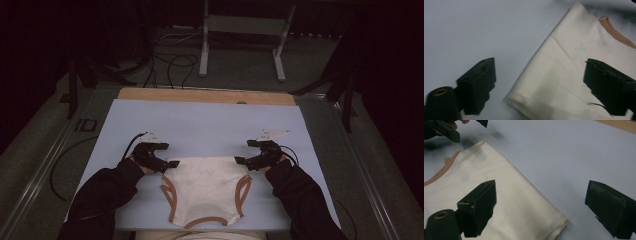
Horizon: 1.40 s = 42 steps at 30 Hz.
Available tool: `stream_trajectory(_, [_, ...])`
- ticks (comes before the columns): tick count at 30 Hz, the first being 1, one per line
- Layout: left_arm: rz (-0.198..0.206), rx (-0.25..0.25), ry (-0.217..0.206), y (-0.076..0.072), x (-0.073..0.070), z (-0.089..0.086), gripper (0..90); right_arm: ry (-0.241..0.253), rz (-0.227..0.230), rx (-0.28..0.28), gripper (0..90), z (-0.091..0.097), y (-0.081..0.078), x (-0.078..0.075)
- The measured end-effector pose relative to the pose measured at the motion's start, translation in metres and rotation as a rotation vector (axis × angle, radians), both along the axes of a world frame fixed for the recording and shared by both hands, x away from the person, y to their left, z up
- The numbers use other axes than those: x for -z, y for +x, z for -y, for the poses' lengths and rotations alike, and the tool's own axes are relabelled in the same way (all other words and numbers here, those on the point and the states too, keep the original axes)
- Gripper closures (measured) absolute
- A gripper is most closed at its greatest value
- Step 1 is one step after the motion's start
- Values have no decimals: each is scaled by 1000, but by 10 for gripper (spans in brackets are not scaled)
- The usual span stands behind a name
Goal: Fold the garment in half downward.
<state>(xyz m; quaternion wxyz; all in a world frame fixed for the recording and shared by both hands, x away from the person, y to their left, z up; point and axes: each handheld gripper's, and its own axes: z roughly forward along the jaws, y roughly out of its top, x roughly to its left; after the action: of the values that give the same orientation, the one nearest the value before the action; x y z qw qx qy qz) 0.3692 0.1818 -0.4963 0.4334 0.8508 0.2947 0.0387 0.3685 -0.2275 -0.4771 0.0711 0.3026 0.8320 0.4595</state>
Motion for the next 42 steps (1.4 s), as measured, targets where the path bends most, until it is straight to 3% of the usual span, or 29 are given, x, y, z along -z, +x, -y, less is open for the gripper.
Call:
stream_trajectory(3, [-27,-9,7,1,6,-3,207,-22,-41,0,136,1,4,9])
stream_trajectory(7, [-38,-54,68,1,13,-2,224,-39,-63,4,191,2,7,17])
stream_trajectory(9, [-52,-66,78,2,15,-2,259,-55,-75,17,234,2,9,23])
stream_trajectory(15, [-109,-53,100,2,21,-2,456,-90,-105,24,326,1,10,31])
stream_trajectory(20, [-117,-62,107,1,20,-4,581,-95,-126,22,386,1,11,36])
stream_trajectory(25, [-127,-59,111,-1,20,-4,672,-133,-142,27,455,1,11,40])
stream_trajectory(34, [-142,-51,113,-3,21,-3,846,-187,-137,43,737,0,10,40])
stream_trajectory(37, [-139,-46,108,-3,19,-2,869,-199,-138,33,839,-3,9,38])
stream_trajectory(42, [-128,-46,116,-2,15,-1,877,-203,-128,29,861,-5,9,34])
